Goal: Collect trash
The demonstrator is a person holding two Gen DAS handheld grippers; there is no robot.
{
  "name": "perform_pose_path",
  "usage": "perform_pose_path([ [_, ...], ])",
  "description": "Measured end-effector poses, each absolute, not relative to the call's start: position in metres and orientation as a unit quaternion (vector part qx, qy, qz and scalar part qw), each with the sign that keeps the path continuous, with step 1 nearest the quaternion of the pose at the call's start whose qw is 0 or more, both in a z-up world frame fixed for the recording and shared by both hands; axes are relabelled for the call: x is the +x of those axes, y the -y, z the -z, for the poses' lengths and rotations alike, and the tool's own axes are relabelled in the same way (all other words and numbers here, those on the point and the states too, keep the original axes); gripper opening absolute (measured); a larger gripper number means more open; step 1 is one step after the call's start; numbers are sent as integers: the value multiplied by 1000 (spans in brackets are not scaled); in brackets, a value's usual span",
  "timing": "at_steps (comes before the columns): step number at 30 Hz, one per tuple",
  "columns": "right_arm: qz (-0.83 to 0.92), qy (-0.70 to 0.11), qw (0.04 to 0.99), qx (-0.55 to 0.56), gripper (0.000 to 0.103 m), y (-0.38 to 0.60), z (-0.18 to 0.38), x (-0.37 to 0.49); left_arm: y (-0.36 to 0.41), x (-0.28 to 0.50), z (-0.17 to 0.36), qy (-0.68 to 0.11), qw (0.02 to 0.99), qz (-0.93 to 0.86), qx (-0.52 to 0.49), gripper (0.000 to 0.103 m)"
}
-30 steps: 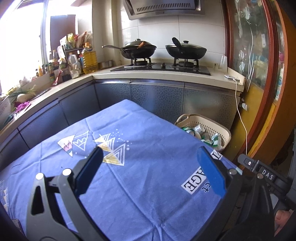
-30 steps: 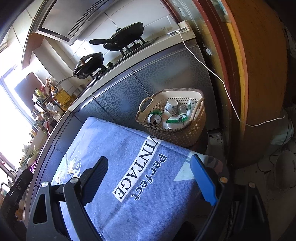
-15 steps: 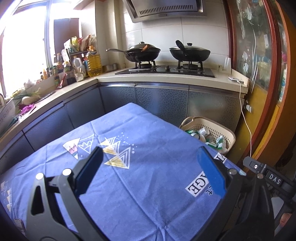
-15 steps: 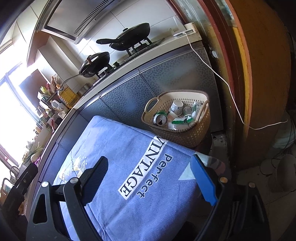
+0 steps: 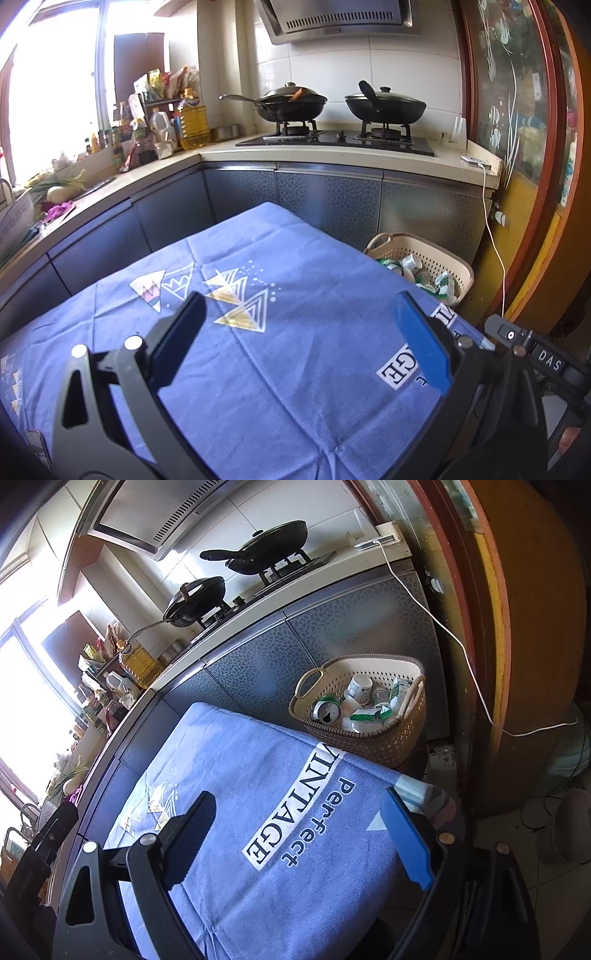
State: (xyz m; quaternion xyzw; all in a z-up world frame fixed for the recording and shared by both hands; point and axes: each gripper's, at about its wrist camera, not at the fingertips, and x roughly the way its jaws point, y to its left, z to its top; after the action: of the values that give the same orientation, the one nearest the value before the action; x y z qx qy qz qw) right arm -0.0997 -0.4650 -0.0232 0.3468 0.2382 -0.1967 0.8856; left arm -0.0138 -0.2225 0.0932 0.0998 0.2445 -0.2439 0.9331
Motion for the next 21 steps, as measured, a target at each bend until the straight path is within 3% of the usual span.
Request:
perform_pose_path([
  [21, 194, -244, 885, 346, 89, 461, 24, -97, 219, -14, -92, -240, 934, 241, 106, 97],
])
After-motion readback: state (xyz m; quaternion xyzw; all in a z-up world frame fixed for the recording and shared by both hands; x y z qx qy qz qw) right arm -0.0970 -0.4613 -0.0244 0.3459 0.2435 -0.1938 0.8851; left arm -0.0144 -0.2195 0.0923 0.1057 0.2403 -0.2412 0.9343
